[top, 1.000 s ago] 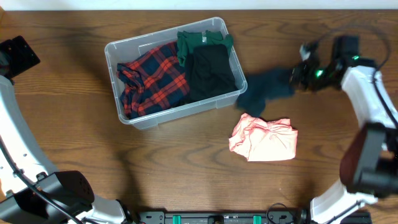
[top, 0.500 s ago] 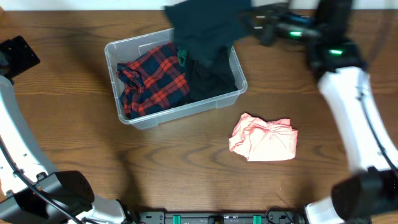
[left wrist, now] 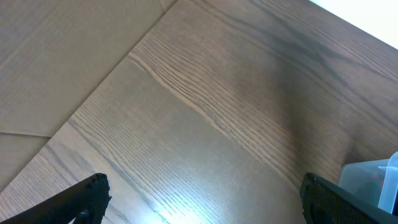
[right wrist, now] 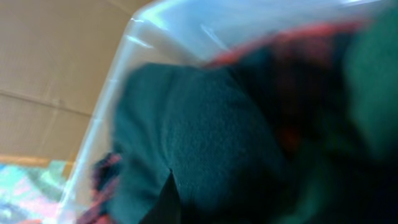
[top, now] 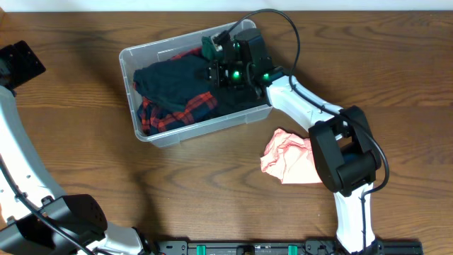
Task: Pack container
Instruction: 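Release the navy cloth into the bin with the right gripper, then move the right gripper down to the pink garment and grasp it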
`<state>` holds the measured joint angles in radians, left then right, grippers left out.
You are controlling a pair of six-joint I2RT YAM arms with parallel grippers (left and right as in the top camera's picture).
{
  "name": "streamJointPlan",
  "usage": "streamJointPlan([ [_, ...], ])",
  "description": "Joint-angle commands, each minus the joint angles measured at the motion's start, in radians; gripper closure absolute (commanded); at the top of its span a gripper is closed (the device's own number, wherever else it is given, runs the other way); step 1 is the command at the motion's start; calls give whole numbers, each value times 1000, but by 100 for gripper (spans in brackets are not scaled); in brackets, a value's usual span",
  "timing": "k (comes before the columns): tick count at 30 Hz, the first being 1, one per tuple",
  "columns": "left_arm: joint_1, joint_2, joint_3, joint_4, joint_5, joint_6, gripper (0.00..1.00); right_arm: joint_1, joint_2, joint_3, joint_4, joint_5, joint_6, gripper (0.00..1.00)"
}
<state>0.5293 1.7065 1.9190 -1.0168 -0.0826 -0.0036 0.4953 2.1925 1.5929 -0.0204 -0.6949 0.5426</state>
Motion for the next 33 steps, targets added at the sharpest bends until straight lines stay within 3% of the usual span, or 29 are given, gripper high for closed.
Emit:
streamJointPlan([
  [1, 3, 6, 0, 0, -8, -9, 2, -20, 0, -2, -81, 89, -40, 66],
  [6, 3, 6, 0, 0, -8, -9, 2, -39, -144, 14, -247, 150, -164, 46],
  [9, 3, 6, 0, 0, -8, -9, 2, -51, -288, 50, -433, 247, -267, 36],
  [16, 3, 6, 0, 0, -8, -9, 2, -243, -603, 80, -885, 363, -331, 27],
  [22, 3, 6, 0, 0, -8, -9, 2, -506, -645, 46, -1247, 364, -433, 20],
  [26, 3, 6, 0, 0, -8, -9, 2, -611, -642, -104, -1270, 317, -500, 14],
  [33, 3, 6, 0, 0, -8, -9, 2, -714, -642, -441, -1107, 203, -561, 10],
])
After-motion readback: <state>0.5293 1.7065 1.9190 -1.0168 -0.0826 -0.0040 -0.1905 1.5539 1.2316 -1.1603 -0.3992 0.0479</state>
